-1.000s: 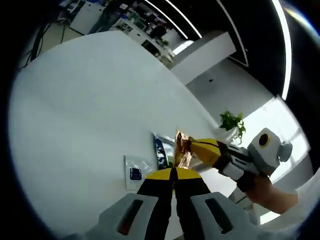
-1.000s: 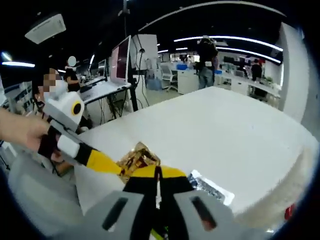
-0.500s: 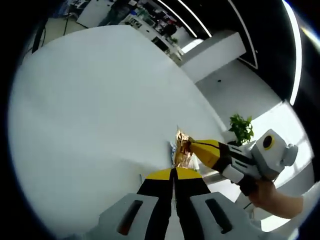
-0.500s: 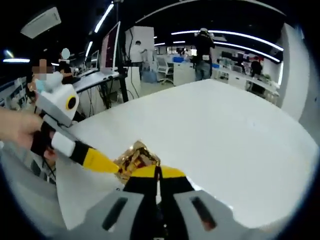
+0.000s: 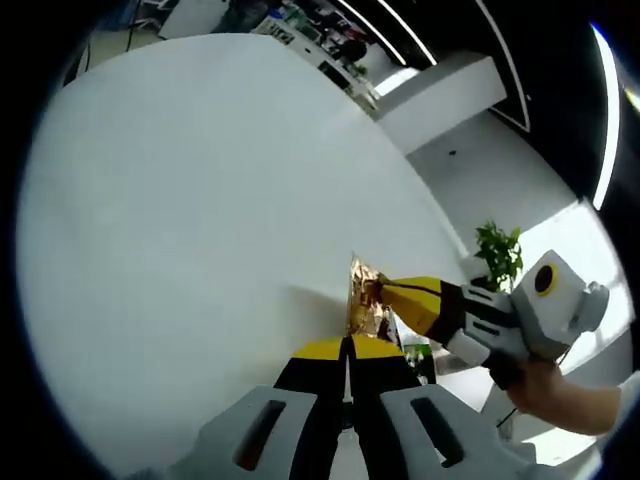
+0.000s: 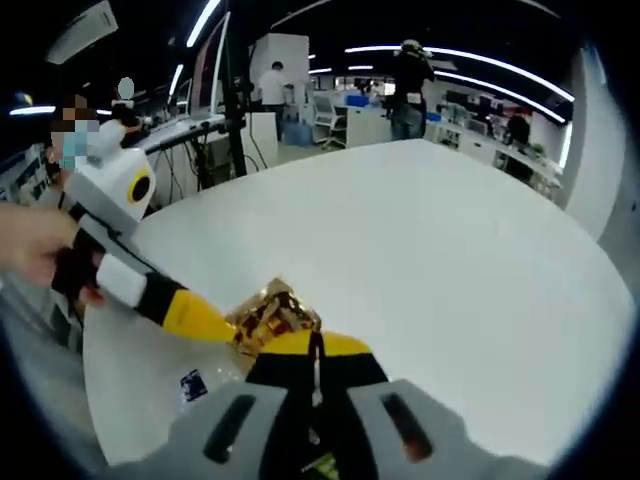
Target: Arrange the skincare products in the storage area until every visible bottle or jar stands upright without overlapping.
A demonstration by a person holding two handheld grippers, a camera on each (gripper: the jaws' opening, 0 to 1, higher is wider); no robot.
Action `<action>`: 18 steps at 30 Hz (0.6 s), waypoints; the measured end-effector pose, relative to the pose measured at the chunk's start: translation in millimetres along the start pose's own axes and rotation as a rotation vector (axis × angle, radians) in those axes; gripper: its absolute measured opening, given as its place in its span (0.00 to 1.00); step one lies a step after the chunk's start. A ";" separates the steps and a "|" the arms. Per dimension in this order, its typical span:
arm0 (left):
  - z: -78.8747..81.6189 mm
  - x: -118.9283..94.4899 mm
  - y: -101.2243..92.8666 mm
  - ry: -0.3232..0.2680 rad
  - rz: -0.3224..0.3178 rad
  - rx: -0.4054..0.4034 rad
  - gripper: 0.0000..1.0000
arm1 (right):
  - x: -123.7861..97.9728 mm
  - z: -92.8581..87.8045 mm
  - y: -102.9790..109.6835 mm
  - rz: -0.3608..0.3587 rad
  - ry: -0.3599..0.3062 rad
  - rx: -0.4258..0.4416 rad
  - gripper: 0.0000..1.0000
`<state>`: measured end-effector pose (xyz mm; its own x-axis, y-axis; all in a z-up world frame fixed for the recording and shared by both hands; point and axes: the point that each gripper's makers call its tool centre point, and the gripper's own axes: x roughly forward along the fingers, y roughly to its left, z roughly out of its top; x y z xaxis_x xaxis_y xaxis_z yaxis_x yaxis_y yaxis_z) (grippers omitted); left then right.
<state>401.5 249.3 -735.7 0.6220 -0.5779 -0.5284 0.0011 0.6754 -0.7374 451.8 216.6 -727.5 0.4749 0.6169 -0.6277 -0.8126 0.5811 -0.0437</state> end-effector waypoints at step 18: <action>1.3 7.8 9.1 0.047 0.091 0.261 0.00 | 13.8 -11.5 -0.1 -0.010 0.076 -0.177 0.01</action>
<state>407.3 251.5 -746.0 0.5918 -0.5258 -0.6110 0.1521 0.8172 -0.5559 454.6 218.9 -745.1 0.4620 0.5660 -0.6828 -0.8579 0.4803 -0.1824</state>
